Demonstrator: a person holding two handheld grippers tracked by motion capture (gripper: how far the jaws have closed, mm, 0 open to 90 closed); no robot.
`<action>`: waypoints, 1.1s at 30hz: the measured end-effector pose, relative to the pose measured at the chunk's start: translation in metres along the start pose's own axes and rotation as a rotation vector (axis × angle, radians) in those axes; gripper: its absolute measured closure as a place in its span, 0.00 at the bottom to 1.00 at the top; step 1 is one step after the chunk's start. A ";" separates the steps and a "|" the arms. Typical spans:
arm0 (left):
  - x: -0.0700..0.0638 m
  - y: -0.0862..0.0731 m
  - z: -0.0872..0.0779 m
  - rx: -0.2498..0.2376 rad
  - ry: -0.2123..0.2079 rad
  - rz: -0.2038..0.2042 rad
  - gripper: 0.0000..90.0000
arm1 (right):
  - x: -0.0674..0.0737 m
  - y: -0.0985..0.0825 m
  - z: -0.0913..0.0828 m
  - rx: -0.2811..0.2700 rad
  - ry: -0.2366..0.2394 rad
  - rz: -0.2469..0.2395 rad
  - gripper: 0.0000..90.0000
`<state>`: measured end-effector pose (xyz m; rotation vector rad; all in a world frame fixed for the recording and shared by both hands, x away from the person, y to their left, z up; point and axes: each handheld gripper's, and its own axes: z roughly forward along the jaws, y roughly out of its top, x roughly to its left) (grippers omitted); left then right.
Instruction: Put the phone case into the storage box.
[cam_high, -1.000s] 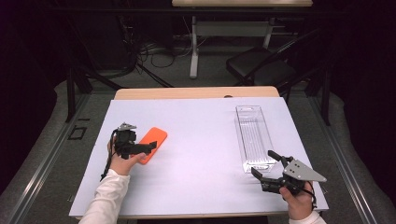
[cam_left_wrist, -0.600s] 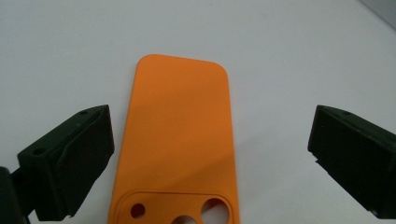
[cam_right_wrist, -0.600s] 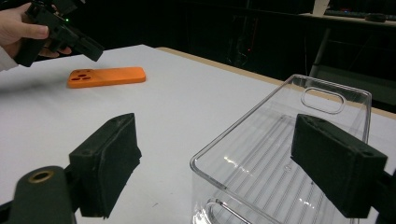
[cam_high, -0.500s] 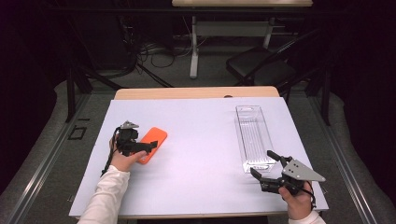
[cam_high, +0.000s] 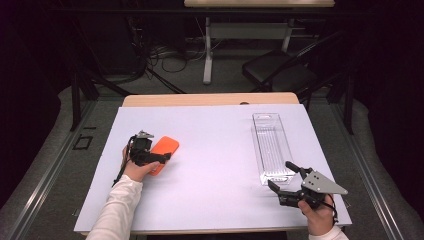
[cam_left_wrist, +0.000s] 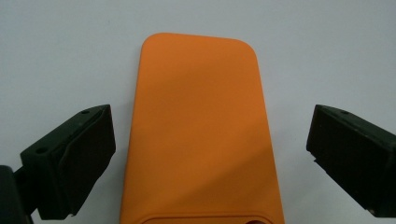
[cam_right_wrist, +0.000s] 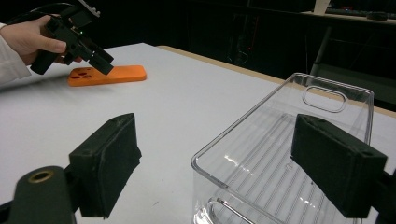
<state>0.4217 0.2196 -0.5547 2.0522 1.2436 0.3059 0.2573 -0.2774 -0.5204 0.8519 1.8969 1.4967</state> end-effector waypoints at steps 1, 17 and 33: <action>0.000 0.000 0.002 0.012 0.001 0.003 0.02 | 0.000 0.000 0.000 0.000 -0.001 0.001 0.15; -0.002 -0.001 0.010 0.056 0.079 0.034 0.07 | 0.000 0.000 0.001 0.002 -0.001 -0.003 0.15; -0.008 -0.002 0.013 0.056 0.123 0.050 0.07 | 0.001 -0.001 0.001 0.004 0.003 0.002 0.15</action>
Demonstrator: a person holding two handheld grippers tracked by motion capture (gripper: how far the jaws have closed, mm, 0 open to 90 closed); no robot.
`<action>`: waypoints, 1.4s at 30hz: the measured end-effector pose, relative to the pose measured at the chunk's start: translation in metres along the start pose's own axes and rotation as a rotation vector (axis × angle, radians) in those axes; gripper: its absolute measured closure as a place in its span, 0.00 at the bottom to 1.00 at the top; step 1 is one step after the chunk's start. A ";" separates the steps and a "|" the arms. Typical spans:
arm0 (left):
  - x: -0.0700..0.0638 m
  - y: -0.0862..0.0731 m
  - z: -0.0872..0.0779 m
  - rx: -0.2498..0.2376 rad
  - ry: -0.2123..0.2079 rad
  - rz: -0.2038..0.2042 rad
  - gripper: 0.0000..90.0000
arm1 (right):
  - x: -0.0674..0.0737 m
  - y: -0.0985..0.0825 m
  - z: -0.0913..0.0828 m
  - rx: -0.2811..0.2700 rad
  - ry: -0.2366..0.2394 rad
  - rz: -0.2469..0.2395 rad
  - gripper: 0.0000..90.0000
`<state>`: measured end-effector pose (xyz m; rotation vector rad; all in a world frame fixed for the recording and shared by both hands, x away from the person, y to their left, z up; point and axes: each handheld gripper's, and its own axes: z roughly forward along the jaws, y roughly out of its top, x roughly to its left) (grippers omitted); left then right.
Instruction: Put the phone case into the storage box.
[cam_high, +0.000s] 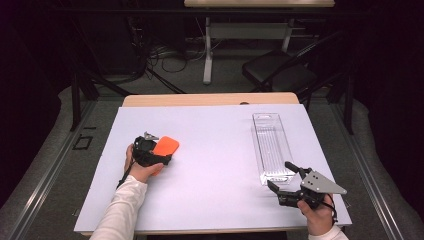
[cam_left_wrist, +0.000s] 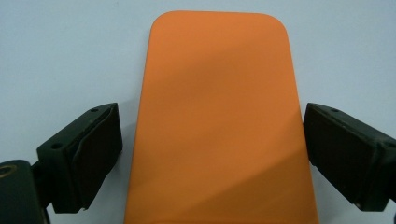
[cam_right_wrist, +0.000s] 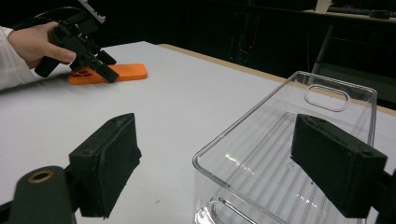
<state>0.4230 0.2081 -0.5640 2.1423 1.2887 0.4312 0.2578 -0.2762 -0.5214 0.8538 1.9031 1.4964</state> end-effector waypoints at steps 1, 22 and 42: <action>0.000 0.000 0.000 0.000 0.000 0.000 0.07 | 0.000 0.000 0.000 0.000 0.000 0.000 0.16; -0.002 0.000 -0.003 -0.005 -0.006 0.008 0.18 | 0.000 0.000 0.000 -0.001 -0.002 -0.001 0.16; -0.008 0.001 -0.008 0.021 -0.016 0.024 0.18 | 0.000 0.000 0.000 0.000 -0.004 -0.001 0.16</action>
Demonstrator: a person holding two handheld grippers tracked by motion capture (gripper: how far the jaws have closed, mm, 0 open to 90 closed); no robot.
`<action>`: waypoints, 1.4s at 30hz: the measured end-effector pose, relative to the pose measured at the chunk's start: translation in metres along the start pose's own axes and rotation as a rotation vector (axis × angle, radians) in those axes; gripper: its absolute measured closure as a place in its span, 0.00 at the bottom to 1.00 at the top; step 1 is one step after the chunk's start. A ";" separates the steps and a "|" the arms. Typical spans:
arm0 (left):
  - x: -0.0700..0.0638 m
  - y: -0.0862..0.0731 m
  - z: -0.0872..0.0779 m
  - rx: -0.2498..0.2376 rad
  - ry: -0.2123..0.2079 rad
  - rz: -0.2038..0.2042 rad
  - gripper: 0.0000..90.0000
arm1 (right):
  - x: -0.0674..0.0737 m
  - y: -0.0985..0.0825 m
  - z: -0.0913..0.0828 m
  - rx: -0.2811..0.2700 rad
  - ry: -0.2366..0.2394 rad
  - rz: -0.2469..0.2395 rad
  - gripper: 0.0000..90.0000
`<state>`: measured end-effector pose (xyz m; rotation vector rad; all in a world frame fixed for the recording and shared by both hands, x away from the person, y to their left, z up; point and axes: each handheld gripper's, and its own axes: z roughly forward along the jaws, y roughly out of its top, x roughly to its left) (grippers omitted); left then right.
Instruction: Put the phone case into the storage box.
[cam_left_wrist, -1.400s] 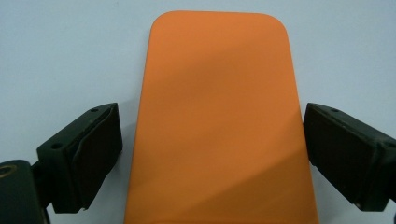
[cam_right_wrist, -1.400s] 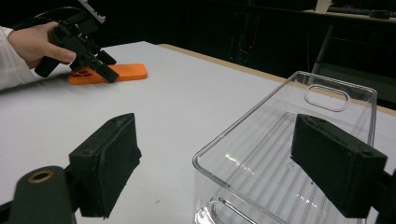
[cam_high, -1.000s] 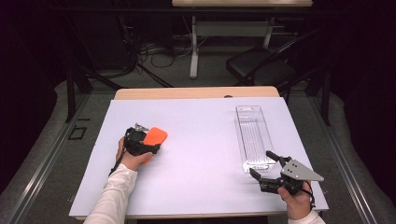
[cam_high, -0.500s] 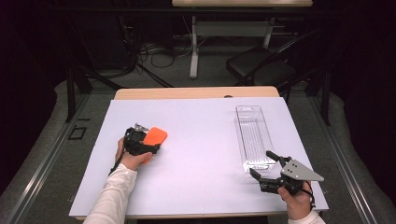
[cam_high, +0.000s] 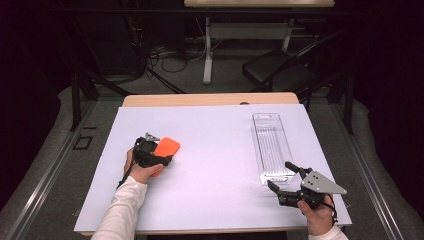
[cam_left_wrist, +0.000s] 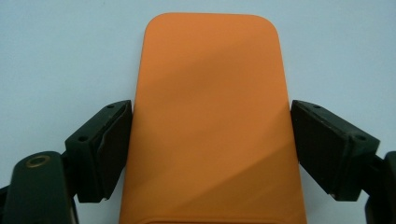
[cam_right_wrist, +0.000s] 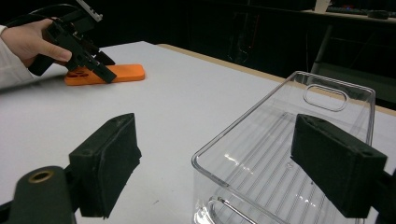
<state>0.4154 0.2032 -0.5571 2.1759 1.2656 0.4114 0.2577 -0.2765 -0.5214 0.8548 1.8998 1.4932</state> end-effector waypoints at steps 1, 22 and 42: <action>-0.001 0.000 -0.003 -0.009 0.000 -0.003 0.18 | 0.000 0.000 0.000 0.001 0.001 -0.001 0.16; -0.039 0.018 -0.074 -0.057 -0.109 0.039 0.18 | -0.001 0.001 -0.001 -0.008 0.005 0.000 0.15; -0.078 0.030 -0.100 -0.069 -0.186 0.118 0.18 | -0.001 0.000 0.000 -0.006 0.006 0.001 0.15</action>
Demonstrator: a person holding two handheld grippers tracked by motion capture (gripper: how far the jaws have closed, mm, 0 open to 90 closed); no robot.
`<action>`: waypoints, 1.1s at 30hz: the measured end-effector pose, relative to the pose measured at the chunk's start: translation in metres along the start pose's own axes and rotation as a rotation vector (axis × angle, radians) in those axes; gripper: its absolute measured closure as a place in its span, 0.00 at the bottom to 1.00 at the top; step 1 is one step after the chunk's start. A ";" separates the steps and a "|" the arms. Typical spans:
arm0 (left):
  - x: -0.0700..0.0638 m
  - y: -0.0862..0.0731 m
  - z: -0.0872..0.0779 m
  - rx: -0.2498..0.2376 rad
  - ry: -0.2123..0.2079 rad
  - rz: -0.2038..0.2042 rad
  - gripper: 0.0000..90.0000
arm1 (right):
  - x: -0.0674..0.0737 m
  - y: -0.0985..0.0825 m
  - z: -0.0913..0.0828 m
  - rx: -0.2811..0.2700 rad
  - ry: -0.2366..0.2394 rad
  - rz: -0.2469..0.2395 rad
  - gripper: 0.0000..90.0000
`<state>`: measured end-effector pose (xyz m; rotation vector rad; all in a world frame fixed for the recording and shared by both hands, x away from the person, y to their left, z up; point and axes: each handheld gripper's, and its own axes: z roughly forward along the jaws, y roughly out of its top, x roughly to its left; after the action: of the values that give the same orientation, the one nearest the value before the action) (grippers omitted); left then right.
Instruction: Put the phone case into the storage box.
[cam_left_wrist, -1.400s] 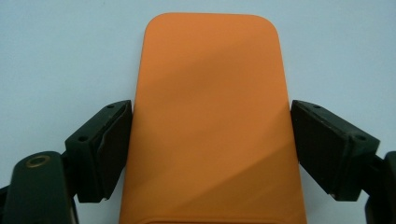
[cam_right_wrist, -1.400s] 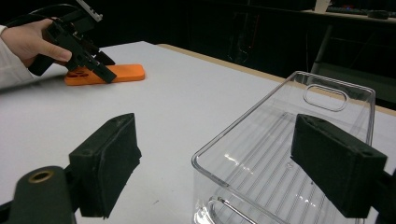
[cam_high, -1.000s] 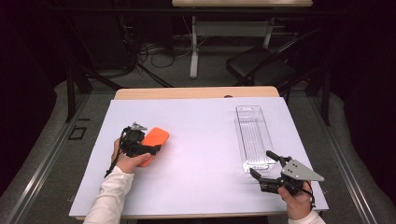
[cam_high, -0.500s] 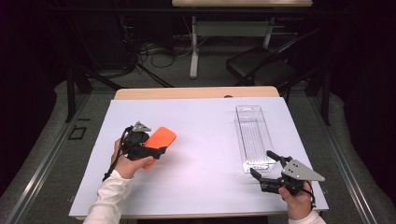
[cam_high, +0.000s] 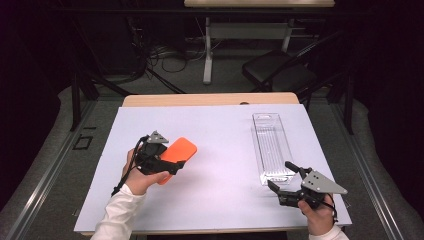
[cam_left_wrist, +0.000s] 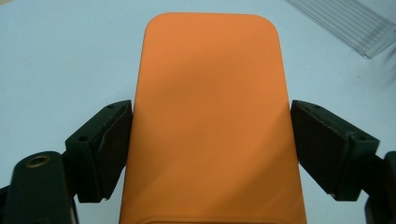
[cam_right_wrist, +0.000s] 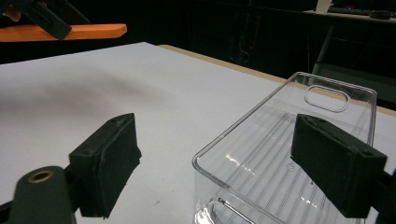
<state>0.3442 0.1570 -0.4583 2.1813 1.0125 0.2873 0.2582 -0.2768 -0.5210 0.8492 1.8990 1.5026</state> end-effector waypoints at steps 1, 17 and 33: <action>-0.002 0.001 0.000 0.008 -0.008 0.011 0.18 | 0.000 0.000 0.000 0.003 0.002 -0.002 0.15; -0.042 0.008 0.019 0.057 -0.076 0.133 0.18 | 0.003 0.000 0.002 0.020 0.007 -0.025 0.16; -0.067 0.011 0.023 0.070 -0.140 0.193 0.18 | 0.015 0.001 0.011 0.070 0.025 -0.057 0.16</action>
<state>0.3166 0.0915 -0.4616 2.3316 0.7467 0.1868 0.2573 -0.2588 -0.5227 0.8037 1.9875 1.4266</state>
